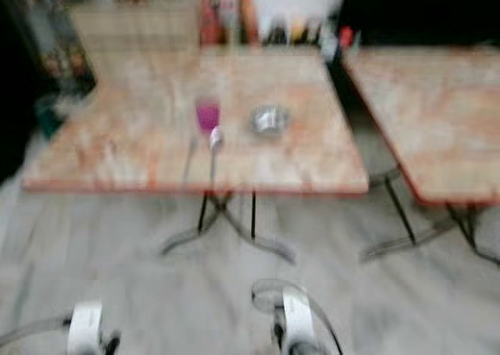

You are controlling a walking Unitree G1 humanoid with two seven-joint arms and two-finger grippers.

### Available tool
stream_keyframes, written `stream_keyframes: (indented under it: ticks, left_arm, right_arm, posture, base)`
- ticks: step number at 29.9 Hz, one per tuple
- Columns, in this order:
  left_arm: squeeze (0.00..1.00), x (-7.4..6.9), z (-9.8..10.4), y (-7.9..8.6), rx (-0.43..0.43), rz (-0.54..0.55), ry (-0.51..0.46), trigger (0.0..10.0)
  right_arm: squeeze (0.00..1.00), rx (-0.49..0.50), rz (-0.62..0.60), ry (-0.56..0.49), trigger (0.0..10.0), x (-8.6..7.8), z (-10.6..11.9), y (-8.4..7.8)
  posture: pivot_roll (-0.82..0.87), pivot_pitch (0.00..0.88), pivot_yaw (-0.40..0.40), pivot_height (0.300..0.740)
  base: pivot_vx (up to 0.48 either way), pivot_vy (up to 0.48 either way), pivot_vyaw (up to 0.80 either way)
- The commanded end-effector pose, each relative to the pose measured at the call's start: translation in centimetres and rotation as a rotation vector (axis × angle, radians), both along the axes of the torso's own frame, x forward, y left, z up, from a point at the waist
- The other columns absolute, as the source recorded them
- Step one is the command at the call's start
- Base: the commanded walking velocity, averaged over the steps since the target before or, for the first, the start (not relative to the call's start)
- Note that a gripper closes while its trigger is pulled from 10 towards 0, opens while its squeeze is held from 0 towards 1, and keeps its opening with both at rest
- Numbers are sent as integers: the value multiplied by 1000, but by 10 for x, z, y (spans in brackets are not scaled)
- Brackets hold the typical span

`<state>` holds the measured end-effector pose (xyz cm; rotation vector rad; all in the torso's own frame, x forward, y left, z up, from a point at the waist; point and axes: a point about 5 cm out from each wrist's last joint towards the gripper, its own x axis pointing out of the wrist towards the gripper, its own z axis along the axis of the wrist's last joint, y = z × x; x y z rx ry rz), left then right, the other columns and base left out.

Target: Setting the table

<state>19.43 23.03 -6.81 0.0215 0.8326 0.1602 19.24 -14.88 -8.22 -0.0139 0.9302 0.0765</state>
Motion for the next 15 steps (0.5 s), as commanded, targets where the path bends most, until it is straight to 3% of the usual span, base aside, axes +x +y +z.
stream_keyframes:
  ticks: [1,8,15]
  left_arm:
    - [0,-5,-4,-4,-15,8,16,10000]
    - [0,-7,-5,-4,-19,11,21,10000]
    - [0,-7,-5,-6,-24,8,20,10000]
  right_arm:
    - [0,-14,-13,-4,10000,0,0,-6]
    - [0,-13,-13,6,10000,-1,0,-7]
    - [0,-7,-7,5,10000,-1,0,-6]
  posture:
    - [76,0,8,719]
    - [75,0,6,719]
    - [72,0,5,719]
  base:
    - [326,0,0]
    - [325,0,0]
    - [327,0,-463]
